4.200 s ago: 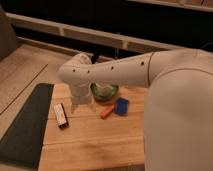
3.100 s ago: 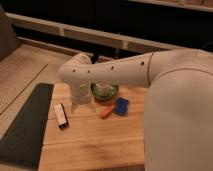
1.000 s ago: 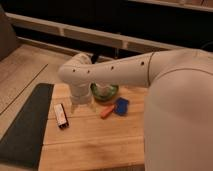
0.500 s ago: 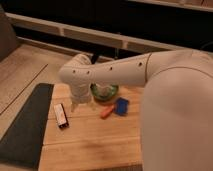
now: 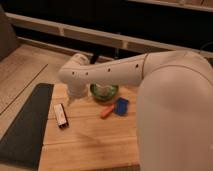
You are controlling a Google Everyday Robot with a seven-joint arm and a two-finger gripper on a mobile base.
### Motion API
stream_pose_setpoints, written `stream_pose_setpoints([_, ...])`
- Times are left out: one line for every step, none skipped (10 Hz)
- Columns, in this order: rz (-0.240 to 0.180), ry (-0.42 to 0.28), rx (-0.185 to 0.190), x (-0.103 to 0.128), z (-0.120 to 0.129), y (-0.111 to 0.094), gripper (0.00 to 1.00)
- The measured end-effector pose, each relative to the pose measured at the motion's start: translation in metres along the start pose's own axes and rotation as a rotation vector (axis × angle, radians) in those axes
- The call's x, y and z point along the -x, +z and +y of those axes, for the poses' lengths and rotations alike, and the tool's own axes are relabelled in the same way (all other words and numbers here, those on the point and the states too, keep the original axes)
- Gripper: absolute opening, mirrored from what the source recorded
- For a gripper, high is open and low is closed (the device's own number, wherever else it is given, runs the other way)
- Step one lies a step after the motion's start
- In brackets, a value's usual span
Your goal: Place the eraser in the ceramic cup
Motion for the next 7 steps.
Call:
stream_pose_setpoints([-0.019,-0.023,0.014,0.007,0.008,0.004,0.65])
stream_pose_setpoints([-0.034,-0.042,0.026,0.014,0.017,0.008,0.65])
stream_pose_setpoints([-0.049,-0.062,0.041,0.022,0.029,0.012,0.65])
stream_pose_setpoints([-0.057,-0.072,0.048,0.028,0.036,0.015,0.65])
stream_pose_setpoints([-0.064,-0.084,0.052,0.034,0.045,0.020,0.65])
stream_pose_setpoints([-0.069,-0.093,0.055,0.039,0.055,0.029,0.65])
stream_pose_setpoints([-0.069,-0.099,0.066,0.042,0.065,0.037,0.65])
